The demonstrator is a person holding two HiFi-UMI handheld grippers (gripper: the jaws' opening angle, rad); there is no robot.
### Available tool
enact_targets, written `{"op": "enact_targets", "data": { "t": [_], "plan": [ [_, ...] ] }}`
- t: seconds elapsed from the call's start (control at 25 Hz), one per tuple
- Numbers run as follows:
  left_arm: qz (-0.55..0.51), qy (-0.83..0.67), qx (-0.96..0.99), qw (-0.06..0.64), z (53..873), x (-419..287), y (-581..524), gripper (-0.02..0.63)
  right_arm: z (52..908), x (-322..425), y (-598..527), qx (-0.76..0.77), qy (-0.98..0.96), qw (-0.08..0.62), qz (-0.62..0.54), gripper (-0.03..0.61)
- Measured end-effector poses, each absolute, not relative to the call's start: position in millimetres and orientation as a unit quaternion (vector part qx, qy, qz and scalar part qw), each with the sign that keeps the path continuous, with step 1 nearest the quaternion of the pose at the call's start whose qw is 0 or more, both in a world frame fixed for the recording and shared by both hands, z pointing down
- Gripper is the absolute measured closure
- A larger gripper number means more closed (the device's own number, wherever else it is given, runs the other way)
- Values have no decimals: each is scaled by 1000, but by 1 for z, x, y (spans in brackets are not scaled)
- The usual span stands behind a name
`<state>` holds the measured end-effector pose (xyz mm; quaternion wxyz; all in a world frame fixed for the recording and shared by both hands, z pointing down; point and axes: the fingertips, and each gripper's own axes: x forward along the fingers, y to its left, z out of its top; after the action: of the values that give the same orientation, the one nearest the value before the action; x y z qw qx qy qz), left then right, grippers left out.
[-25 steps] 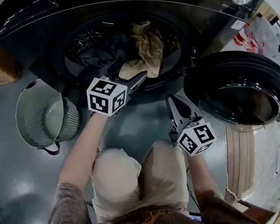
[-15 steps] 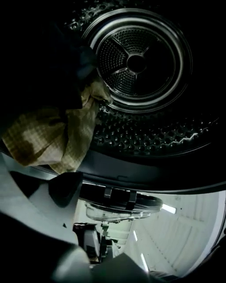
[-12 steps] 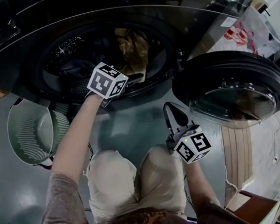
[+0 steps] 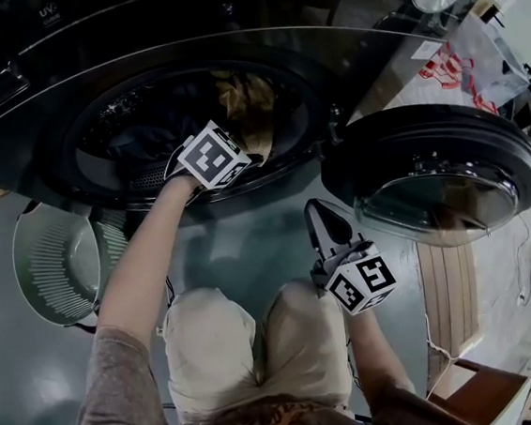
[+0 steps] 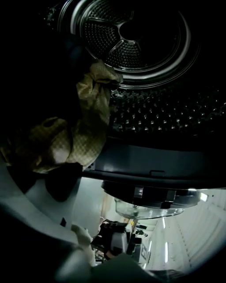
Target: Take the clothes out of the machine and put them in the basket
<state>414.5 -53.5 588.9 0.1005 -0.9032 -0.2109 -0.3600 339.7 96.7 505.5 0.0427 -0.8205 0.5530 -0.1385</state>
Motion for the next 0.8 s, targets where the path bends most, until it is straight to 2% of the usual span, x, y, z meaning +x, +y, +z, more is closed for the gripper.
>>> {"op": "enact_targets", "data": {
  "t": [0.24, 0.28, 0.32, 0.56, 0.8],
  "plan": [
    [-369, -225, -898, 76, 585, 412, -50, 415, 505, 338, 94, -819, 555, 42, -140, 581],
    [-363, -210, -906, 61, 582, 414, -56, 470, 506, 337, 94, -818, 556, 42, -141, 581],
    [-357, -195, -913, 46, 579, 414, -62, 580, 507, 337, 94, -818, 556, 41, -142, 581],
    [-335, -169, -927, 26, 573, 409, -69, 584, 509, 336, 95, -816, 558, 39, -146, 581],
    [-292, -148, -945, -25, 547, 388, -73, 587, 510, 333, 86, -804, 573, 42, -151, 581]
  ]
}}
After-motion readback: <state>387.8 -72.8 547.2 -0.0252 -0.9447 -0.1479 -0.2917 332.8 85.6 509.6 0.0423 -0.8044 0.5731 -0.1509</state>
